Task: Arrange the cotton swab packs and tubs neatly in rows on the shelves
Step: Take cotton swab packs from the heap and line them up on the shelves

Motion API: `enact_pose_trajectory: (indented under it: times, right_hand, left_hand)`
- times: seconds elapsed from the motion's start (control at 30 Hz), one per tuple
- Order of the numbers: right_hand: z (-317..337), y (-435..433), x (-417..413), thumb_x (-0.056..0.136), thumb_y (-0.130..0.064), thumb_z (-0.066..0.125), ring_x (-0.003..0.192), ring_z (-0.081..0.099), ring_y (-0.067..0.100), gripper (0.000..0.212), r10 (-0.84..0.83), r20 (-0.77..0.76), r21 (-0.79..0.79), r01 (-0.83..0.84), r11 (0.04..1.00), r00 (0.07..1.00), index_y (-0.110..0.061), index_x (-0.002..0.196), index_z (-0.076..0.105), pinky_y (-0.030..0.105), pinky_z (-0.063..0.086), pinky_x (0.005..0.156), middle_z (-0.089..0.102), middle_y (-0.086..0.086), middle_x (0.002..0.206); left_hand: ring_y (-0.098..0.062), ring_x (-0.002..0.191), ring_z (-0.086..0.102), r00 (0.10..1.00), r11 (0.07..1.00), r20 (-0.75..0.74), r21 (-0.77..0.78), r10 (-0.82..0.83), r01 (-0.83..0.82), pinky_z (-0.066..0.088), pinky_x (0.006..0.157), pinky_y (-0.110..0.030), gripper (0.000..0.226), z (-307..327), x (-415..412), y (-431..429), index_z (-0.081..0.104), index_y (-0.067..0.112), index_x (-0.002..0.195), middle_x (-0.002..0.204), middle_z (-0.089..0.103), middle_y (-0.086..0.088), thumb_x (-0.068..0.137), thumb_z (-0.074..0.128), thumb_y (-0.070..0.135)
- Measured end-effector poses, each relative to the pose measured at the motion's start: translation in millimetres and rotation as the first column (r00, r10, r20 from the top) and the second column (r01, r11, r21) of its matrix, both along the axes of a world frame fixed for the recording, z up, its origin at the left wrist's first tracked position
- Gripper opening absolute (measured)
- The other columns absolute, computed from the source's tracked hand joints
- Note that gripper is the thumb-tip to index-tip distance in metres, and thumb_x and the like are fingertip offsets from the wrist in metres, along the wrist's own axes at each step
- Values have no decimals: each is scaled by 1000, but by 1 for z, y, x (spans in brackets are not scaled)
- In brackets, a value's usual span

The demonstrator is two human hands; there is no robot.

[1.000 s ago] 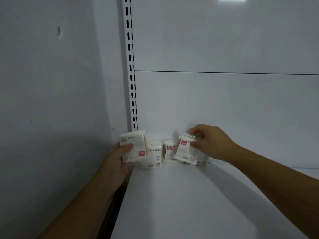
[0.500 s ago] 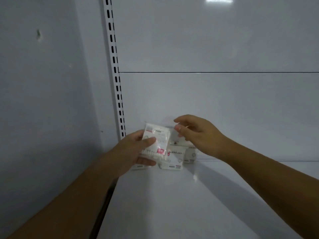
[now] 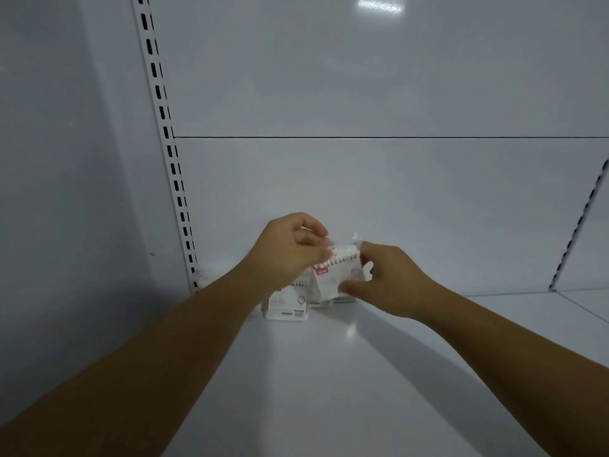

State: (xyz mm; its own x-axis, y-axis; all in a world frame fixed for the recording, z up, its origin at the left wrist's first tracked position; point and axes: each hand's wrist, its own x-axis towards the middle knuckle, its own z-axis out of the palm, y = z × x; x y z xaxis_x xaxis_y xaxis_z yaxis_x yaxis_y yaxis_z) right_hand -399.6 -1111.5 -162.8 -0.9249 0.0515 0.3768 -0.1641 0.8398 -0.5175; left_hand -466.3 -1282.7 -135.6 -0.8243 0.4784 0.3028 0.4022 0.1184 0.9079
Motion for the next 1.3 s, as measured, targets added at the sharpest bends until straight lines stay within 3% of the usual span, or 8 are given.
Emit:
enact_pose_trajectory:
  times: [0.13,0.27,0.4,0.53,0.87,1.0,1.1,1.3]
  right_hand:
    - [-22,18,-5,76,-18,79,81,65,5,32,-93,79,-198,107,974,993,-24,103,65,13,48,69,68,-12,92]
    - [-52,19,-12,69,-5,83,84,70,17,43,-1,224,-476,110,873,975,-16,106,64,34,59,76,73,-1,91]
    - [-68,-7,-34,74,-13,81,94,67,10,45,47,233,-393,50,918,971,-23,112,60,35,54,90,70,-7,105]
    - [-74,-30,-51,76,-21,78,98,65,8,46,47,207,-341,27,940,977,-23,118,59,32,52,93,68,-9,110]
    - [-62,-12,-43,72,-15,82,83,63,1,37,-60,104,-318,90,944,993,-24,103,63,12,46,66,69,-9,96]
    - [-68,7,-33,71,-18,84,82,64,2,49,-126,137,-226,155,962,983,-23,107,52,19,52,69,66,-11,96]
    - [-69,-3,-39,73,-20,82,82,63,6,65,-101,77,-140,111,984,992,-30,120,38,23,54,72,58,-18,95]
    - [-72,-7,-45,70,-34,81,93,58,21,58,-111,-162,329,160,931,981,-22,120,55,29,49,67,56,2,112]
  left_hand:
    - [0,87,59,896,938,-301,-16,326,-346,46,72,-13,17,-8,-13,-34,64,24,94,94,64,15,84,71,13]
    - [-17,116,50,798,797,10,43,602,-602,43,71,-9,58,-45,-30,-90,46,15,131,136,49,-8,81,71,-2]
    - [-19,101,51,836,879,304,-6,457,-478,44,79,-29,85,-80,-38,-94,23,4,146,139,46,-20,76,65,-20]
    - [-23,93,58,862,900,269,-46,430,-434,52,81,-36,75,-100,-50,-85,29,4,140,111,58,-12,78,61,-21]
    - [-12,84,57,859,888,255,-2,445,-459,48,63,-18,76,-105,-53,-80,27,11,145,101,56,2,80,58,-15]
    - [-24,120,46,753,794,-276,75,597,-603,39,104,-35,76,-105,-49,-88,39,11,139,134,46,-7,70,65,-9]
    - [-33,131,41,510,801,-827,-132,236,-584,27,110,-53,62,-101,-50,-78,55,18,124,135,54,-15,66,76,17]
    - [-31,104,65,526,699,-845,-434,-97,-568,36,99,-64,57,-95,-52,-55,72,17,98,109,68,-9,45,92,28]
